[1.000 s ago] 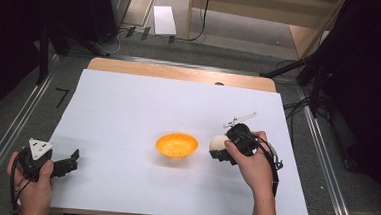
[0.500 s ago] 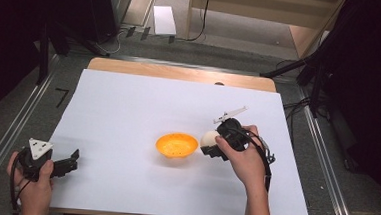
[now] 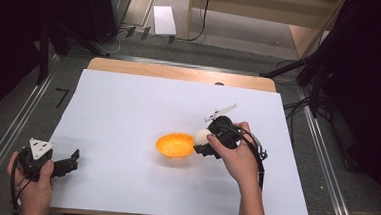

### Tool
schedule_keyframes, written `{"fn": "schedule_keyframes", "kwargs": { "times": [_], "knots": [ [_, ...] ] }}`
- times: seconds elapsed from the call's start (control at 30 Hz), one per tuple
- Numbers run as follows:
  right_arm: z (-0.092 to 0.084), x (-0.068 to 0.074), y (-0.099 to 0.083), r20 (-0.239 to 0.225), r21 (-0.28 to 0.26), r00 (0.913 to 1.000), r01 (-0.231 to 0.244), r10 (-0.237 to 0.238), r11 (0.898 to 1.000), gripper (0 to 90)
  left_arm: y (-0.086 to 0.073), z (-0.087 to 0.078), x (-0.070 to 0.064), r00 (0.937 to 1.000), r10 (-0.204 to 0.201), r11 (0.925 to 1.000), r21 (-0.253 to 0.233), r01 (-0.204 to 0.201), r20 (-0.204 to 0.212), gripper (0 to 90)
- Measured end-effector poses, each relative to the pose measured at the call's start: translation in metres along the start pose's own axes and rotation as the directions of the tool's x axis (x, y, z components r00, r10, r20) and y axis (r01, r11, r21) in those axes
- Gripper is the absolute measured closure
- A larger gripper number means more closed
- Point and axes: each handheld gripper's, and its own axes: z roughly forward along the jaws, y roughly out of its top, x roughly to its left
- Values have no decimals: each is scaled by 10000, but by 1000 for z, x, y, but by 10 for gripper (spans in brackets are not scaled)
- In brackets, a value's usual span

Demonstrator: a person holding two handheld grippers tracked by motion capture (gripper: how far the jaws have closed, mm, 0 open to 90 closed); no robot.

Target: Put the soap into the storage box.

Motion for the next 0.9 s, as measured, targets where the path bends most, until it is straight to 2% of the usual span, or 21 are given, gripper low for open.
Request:
{"fn": "schedule_keyframes", "kwargs": {
  "times": [0.9],
  "knots": [
    [19,21,20,-343,163,9981,508,-502,9986,248,0,1,-1,10000,53,10000,36,-53,-15,1]
  ]
}}
